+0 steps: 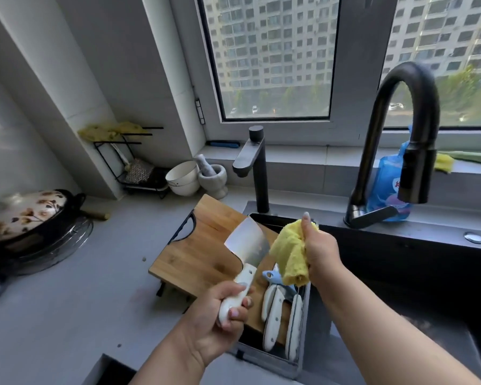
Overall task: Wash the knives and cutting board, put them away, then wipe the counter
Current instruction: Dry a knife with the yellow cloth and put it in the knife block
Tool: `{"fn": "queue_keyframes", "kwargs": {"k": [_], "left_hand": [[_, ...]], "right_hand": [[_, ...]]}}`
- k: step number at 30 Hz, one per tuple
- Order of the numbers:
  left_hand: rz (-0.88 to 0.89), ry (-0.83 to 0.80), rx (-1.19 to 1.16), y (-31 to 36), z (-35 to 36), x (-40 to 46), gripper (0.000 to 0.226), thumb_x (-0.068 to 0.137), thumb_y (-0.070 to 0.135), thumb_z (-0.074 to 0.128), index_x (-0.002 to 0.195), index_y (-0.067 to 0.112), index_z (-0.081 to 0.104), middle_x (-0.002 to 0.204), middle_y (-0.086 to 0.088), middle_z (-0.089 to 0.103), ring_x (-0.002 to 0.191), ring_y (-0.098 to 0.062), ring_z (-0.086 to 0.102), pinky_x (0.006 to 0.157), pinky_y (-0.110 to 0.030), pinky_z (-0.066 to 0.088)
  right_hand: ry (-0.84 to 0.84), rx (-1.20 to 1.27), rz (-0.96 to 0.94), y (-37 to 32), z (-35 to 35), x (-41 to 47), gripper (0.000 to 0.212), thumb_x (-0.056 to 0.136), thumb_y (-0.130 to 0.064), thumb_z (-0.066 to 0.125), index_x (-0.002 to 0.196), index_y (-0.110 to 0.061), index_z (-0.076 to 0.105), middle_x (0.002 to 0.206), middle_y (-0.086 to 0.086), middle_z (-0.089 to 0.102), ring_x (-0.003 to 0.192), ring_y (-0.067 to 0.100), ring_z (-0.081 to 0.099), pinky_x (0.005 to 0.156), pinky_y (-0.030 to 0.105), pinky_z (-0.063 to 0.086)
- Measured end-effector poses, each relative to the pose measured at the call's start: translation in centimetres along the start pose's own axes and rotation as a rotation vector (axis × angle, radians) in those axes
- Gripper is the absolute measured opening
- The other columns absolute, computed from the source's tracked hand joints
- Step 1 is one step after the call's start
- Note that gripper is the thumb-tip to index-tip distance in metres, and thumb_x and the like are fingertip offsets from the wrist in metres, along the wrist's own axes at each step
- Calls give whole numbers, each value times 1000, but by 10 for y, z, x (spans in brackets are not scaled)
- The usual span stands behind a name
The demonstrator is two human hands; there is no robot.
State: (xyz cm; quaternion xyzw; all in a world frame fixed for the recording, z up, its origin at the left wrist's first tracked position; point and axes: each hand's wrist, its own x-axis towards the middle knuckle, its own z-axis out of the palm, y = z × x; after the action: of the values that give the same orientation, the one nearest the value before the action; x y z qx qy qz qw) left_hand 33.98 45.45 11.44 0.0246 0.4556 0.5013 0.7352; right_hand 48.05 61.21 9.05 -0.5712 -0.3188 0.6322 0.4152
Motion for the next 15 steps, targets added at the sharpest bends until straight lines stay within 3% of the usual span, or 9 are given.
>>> {"fn": "queue_keyframes", "kwargs": {"k": [4, 8, 12, 15], "left_hand": [[97, 46, 89, 1, 8, -1, 37, 69, 6, 57, 106, -2, 55, 64, -6, 48, 37, -8, 42, 28, -12, 29], [157, 84, 142, 2, 10, -7, 40, 68, 9, 58, 107, -1, 56, 64, -5, 49, 38, -8, 44, 29, -12, 31], [215, 77, 235, 5, 9, -12, 40, 69, 11, 65, 107, -1, 58, 64, -4, 49, 41, -9, 45, 32, -15, 34], [273, 83, 311, 7, 11, -14, 43, 68, 23, 61, 103, -1, 60, 64, -3, 48, 42, -9, 44, 34, -16, 33]], "right_hand": [[-60, -255, -122, 4, 6, 2, 57, 94, -58, 37, 75, -10, 60, 80, 9, 60, 74, 24, 58, 76, 39, 50], [-149, -494, -206, 7, 11, 7, 43, 100, -49, 29, 92, -17, 56, 95, 7, 60, 91, 28, 58, 88, 41, 48], [-232, -675, -277, 11, 21, 8, 43, 102, -41, 29, 102, -13, 61, 95, 5, 57, 84, 21, 51, 74, 32, 39], [-276, -698, -300, 14, 24, 4, 42, 100, -40, 36, 115, -11, 63, 98, 10, 62, 88, 25, 55, 79, 36, 44]]}}
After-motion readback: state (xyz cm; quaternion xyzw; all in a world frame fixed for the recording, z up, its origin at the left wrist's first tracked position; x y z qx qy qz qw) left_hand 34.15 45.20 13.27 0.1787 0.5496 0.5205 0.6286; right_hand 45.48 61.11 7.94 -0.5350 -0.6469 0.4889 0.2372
